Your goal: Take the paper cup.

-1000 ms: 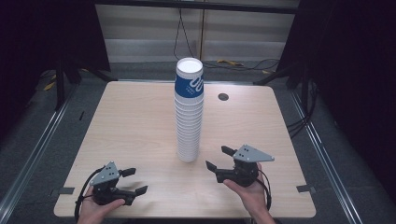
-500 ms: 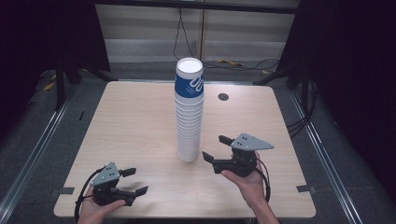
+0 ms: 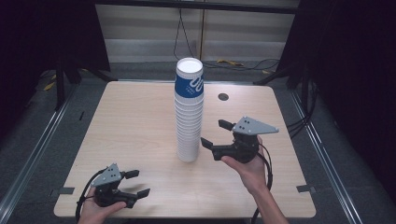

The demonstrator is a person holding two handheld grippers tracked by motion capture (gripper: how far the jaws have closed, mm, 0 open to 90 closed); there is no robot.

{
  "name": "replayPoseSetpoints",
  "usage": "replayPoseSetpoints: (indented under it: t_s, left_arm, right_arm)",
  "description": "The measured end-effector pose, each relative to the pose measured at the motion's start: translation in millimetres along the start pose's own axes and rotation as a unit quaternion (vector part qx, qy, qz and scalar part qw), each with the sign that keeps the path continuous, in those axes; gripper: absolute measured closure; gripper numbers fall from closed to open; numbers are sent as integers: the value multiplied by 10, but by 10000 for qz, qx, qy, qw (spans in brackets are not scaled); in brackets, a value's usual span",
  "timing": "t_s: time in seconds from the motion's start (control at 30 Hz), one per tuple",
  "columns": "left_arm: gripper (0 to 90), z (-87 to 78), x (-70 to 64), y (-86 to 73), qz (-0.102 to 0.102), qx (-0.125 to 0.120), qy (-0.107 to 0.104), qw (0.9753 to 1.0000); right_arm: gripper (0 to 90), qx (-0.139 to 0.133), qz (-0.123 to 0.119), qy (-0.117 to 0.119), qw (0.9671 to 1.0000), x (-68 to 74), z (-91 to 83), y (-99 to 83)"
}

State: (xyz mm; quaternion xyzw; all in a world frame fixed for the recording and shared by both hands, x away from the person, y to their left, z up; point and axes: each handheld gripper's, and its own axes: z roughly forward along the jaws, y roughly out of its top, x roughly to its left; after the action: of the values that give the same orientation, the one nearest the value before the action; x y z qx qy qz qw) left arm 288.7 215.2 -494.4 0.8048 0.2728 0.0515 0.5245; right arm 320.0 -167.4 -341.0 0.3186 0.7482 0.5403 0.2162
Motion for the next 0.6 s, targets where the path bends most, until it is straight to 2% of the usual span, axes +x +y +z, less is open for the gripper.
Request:
replayPoseSetpoints:
  t_s: [0.37, 0.4, 0.6]
  left_arm:
    - [176, 7, 18, 2, -43, -61, 31, 10000]
    - [176, 28, 32, -8, -36, -12, 54, 10000]
    - [176, 42, 42, -9, -15, 48, 29, 10000]
  right_arm:
    - [153, -291, -93, 111, 9995, -39, -13, 454]
    - [152, -369, -123, 129, 9992, -41, -8, 529]
    - [141, -460, -155, 182, 9987, -55, 34, 710]
